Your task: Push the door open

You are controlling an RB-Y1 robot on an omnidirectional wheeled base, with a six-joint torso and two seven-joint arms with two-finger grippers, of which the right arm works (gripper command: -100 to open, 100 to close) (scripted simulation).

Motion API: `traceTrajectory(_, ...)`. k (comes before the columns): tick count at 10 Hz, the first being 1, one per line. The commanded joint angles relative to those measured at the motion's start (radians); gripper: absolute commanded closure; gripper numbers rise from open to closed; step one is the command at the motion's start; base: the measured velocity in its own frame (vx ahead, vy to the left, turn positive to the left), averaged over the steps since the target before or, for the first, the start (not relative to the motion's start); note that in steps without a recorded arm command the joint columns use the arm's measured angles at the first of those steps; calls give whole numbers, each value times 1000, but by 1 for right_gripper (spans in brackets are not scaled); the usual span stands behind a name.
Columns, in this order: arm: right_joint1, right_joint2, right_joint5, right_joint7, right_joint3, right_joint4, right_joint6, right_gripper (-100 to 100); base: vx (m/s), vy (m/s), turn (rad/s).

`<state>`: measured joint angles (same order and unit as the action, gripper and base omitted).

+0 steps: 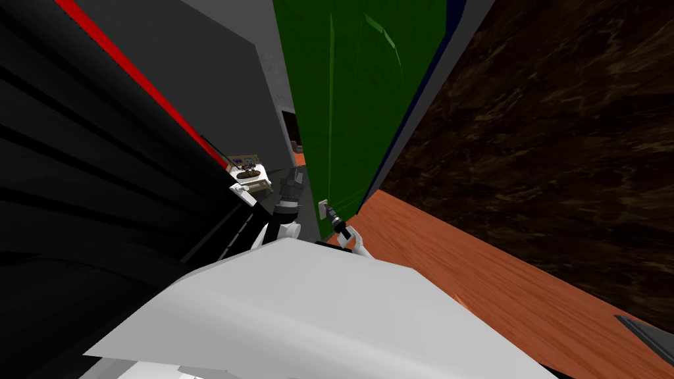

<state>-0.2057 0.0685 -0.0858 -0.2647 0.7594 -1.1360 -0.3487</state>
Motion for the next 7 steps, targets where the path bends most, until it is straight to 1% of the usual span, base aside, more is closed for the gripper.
traceTrajectory(1, 7, 2, -13, -1, -16, -8, 3, 100, 76, 171, -114)
traceTrajectory(2, 20, 1, -28, -3, -24, -16, 6, 100, 92, 138, -131)
traceTrajectory(3, 26, 0, -36, -4, -28, -20, 8, 100, 106, 148, -109)
traceTrajectory(4, 39, -2, -51, -7, -36, -29, 11, 100, 117, 184, -125)
traceTrajectory(5, 46, -3, -59, -8, -41, -34, 13, 100, 128, 165, -155)
traceTrajectory(6, 60, -6, -75, -10, -50, -43, 16, 100, 138, 166, -163)
traceTrajectory(7, 74, -10, -91, -13, -58, -52, 20, 100, 139, 197, -237)
